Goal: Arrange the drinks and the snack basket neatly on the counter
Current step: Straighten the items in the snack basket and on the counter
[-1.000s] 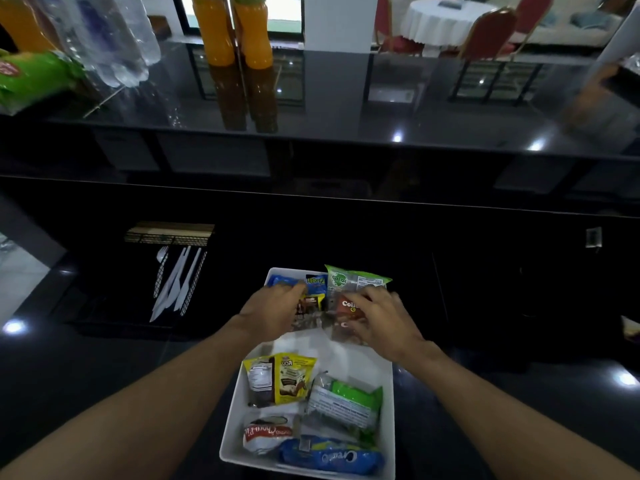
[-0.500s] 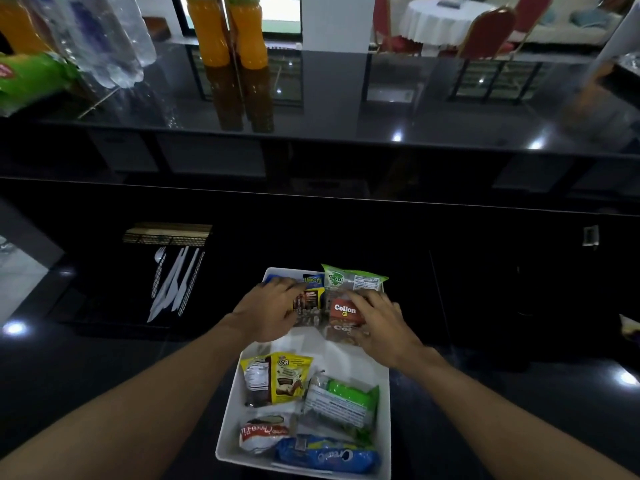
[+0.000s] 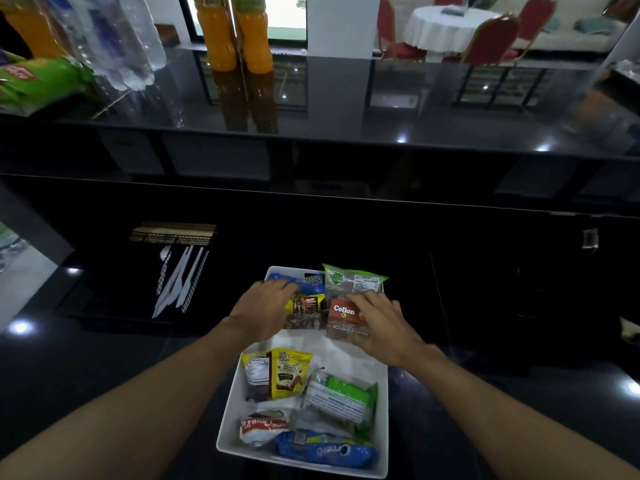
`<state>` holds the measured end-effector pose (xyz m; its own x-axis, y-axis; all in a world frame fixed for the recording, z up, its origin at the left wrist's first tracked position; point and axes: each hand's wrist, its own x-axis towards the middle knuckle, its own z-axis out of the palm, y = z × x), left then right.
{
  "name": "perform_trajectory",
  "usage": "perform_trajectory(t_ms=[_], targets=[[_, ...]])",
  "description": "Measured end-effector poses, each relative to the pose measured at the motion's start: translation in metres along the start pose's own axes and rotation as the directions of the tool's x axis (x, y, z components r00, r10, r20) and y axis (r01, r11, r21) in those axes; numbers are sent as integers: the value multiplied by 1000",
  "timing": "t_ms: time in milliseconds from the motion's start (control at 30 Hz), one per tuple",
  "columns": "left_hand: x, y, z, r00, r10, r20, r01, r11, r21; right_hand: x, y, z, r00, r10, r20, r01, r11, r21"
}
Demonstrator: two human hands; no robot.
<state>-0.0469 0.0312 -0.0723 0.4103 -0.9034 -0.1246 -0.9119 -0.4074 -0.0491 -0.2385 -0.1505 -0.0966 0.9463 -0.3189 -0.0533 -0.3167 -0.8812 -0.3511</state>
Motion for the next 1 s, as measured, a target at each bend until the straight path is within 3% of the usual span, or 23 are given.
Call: perform_trajectory(t_ms=[567,1000], targets=[[-4,0,-2,998,-50,-37,49,998,-29,1,-5,-1,999,47,-15,-47,999,-24],[-19,-3,-6,996,17,-84,-21,998,-52,-13,-14,-5,988,18,-154,-27,998,-61]])
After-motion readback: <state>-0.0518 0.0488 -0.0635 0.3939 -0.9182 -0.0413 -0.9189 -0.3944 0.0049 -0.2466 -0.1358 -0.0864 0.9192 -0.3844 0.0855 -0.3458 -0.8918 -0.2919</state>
